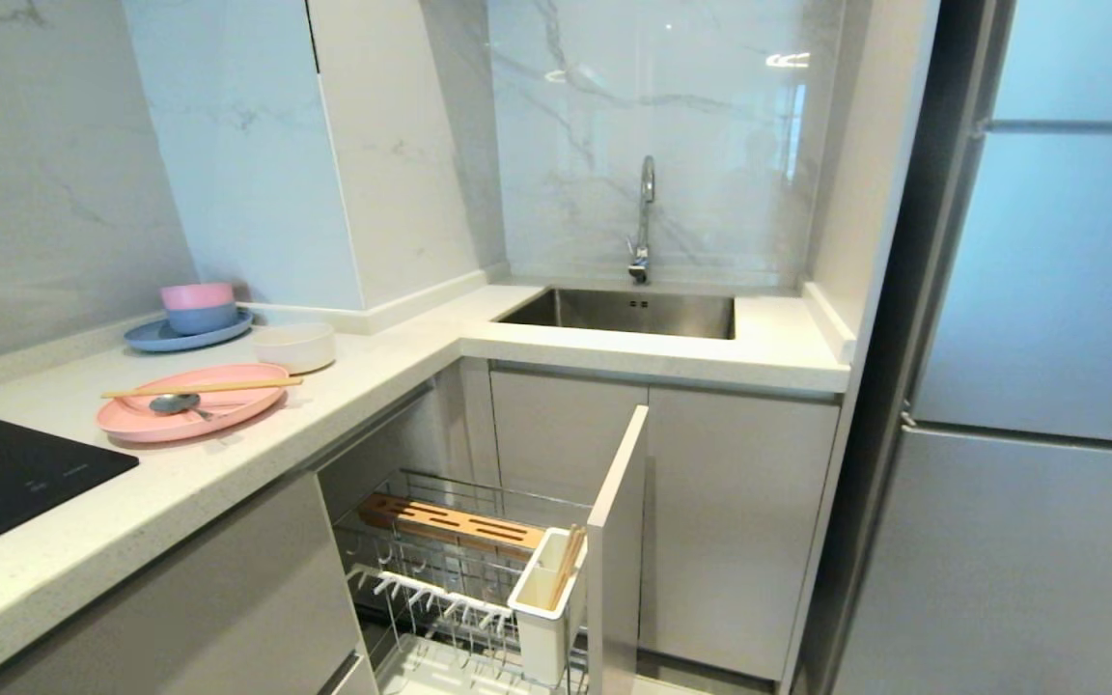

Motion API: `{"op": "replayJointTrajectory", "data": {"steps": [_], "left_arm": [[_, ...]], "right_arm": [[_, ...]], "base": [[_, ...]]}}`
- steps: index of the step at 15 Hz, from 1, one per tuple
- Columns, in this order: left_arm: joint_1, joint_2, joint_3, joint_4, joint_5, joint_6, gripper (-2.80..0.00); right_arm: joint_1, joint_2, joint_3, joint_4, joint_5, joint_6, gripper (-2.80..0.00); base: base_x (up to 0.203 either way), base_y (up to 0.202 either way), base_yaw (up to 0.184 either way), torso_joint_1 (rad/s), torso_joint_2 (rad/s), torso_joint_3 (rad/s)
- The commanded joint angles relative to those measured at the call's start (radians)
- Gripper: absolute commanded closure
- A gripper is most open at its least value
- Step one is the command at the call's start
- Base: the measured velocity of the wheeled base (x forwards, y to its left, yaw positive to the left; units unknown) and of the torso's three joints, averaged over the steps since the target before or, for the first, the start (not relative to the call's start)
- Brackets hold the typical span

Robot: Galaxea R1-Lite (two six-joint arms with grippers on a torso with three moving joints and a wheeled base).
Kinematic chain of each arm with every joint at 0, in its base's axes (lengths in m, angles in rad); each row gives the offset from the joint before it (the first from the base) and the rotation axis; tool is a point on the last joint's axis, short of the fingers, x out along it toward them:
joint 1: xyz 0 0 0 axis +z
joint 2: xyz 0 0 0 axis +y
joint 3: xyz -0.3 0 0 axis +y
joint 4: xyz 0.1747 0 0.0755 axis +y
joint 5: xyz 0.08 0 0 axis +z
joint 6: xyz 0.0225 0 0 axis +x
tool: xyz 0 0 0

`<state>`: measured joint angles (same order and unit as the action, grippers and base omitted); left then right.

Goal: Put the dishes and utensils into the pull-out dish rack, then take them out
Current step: Pick up the bowl and place it in the cupboard

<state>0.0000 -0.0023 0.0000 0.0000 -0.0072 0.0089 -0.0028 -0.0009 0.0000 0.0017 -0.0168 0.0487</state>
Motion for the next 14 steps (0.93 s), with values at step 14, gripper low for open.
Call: {"op": "replayJointTrajectory", "data": {"steps": [14], "left_arm": [[0.0, 0.001, 0.0, 0.0, 0.003, -0.004, 0.0]], "right_arm": [[0.0, 0.001, 0.002, 0.0, 0.0, 0.0, 0.0]], "base": [[0.0, 0.0, 0.0, 0.003, 0.0, -0.138]]}}
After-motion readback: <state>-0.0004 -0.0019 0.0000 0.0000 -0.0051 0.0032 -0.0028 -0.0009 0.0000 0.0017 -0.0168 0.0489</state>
